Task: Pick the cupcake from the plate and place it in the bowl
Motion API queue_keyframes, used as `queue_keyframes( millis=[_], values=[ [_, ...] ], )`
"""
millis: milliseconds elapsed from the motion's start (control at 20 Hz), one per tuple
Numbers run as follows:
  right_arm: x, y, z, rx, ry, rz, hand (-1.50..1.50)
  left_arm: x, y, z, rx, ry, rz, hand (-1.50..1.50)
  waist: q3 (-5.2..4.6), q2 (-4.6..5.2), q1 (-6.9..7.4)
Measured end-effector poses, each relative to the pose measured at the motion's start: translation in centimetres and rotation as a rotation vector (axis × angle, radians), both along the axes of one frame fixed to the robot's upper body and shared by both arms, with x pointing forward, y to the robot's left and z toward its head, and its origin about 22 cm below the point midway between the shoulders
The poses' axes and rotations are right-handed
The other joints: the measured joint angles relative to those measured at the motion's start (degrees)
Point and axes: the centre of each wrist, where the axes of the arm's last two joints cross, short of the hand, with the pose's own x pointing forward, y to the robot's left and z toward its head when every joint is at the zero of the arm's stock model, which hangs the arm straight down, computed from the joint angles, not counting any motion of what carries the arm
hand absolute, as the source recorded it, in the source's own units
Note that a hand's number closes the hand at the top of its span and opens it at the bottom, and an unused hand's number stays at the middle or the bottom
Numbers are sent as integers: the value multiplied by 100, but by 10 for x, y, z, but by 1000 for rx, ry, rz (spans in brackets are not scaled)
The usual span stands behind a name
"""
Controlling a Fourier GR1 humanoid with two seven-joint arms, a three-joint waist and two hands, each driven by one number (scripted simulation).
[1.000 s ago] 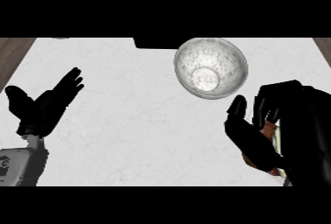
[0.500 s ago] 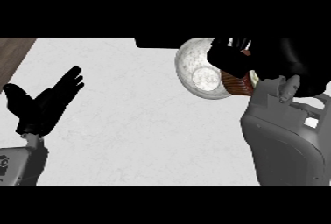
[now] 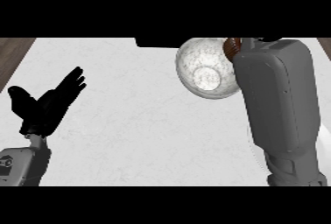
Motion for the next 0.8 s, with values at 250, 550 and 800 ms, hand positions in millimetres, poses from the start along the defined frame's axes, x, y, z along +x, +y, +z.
queue_keyframes(
  millis=[250,550,800],
  values=[
    [39,-23,-37,81,6,-31,150,1,-1,3,2,-1,-1,0,4,18,23],
    [74,-45,-67,165,26,-14,150,5,-6,7,3,-6,-18,0,6,54,93],
    [83,-54,-96,373,6,-57,-150,7,-9,9,0,-16,-27,0,12,94,158]
  ],
)
